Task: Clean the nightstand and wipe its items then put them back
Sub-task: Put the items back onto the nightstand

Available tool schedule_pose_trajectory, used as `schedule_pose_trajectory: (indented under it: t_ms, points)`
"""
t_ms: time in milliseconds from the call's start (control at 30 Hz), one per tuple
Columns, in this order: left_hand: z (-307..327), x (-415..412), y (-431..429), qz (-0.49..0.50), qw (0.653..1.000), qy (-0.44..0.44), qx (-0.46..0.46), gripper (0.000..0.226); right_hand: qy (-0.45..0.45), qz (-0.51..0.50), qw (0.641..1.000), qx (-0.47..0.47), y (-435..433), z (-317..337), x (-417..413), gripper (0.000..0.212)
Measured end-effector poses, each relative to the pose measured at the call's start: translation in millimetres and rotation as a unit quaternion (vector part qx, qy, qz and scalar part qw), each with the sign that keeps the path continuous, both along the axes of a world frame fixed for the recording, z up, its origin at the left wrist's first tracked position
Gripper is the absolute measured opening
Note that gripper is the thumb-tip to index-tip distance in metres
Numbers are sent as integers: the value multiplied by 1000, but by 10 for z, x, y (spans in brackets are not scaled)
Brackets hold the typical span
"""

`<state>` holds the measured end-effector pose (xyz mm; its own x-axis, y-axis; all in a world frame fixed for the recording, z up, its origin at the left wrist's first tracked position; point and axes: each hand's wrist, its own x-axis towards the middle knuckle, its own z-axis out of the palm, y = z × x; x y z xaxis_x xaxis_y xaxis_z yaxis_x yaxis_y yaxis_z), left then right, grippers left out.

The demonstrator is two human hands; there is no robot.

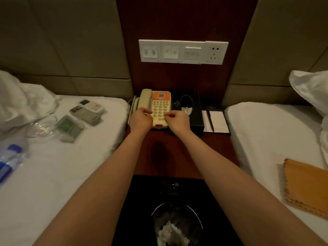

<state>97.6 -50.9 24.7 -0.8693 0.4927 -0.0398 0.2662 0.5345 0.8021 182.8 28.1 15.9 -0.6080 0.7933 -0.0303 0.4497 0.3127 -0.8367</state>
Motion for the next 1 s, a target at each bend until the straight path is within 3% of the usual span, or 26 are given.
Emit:
schedule_pose_trajectory:
  t_ms: [467, 667, 867, 1000]
  points:
    - [-29, -651, -1973, 212, 977, -2, 7, 34, -14, 175, 983, -62, -1717, 30, -982, 17]
    - [-7, -839, -2592, 250, 968, 12, -22, 37, -15, 236, 966, -102, -2328, 46, -1218, 19]
    - [-79, -1052, -3085, 270, 953, 23, -134, 39, -31, 281, 948, -145, -2811, -31, -1352, 21]
    - [-154, -1136, -3350, 292, 928, -13, -232, 58, -50, 290, 937, -187, -3040, -123, -1467, 22]
